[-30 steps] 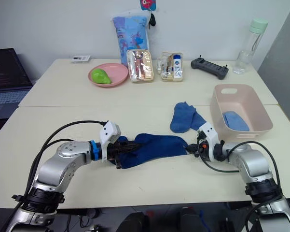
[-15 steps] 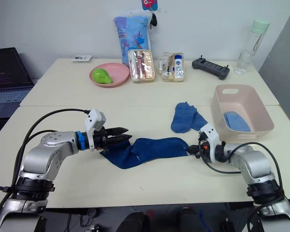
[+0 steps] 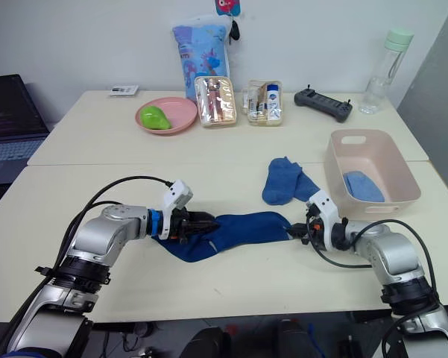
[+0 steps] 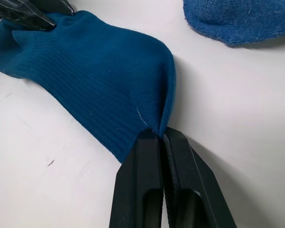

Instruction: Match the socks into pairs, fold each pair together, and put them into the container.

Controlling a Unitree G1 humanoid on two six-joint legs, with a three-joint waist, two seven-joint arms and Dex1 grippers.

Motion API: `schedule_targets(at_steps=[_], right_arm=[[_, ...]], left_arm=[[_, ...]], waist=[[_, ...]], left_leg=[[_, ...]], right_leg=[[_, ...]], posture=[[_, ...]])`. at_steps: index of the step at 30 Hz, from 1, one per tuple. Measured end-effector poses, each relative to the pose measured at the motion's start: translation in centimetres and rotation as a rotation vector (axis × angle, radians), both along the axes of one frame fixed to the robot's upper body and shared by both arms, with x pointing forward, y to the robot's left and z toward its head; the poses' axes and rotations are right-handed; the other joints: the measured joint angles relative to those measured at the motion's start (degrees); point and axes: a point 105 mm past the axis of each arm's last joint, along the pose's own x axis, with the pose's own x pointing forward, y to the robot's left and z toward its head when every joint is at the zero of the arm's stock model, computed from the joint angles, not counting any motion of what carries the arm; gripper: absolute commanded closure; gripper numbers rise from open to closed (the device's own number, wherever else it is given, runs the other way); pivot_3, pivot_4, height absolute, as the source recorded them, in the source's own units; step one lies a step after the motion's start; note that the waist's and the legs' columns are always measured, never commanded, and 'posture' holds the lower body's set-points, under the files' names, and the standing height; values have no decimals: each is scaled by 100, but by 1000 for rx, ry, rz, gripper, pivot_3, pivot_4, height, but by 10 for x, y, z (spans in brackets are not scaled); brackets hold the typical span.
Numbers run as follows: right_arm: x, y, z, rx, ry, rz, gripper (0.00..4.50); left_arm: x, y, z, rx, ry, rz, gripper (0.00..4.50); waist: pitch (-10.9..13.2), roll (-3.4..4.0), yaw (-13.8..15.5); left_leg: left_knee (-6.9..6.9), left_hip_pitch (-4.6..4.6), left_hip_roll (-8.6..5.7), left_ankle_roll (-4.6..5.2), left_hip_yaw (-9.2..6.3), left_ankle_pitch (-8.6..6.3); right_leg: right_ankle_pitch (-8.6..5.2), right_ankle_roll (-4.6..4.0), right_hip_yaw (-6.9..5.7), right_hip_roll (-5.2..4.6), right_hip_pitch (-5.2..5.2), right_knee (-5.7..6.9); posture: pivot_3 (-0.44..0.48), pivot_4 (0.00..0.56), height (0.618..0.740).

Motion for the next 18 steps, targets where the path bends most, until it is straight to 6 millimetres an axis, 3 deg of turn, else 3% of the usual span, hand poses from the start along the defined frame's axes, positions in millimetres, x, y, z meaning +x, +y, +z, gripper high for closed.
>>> schedule_targets(at_steps=[12,15,18], right_arm=[[-2,4,2,2,0,8,4500],[-2,4,1,2,2,8,4500],[-2,4,1,4,4,8,4500]], left_arm=[[2,-2,1,11,-23,-11,2727],[1,-2,1,9,-29,-13,3278],[0,-3,0,1,-24,-21,4216]], waist=[[0,0,1],[0,0,1],[0,0,0]], left_leg=[[0,0,0,0,0,0],[0,0,0,0,0,0],[0,0,0,0,0,0]], right_leg=[[0,0,1,0,0,0],[0,0,1,0,0,0],[0,0,1,0,0,0]], posture=[[0,150,740],[0,150,740],[0,150,740]])
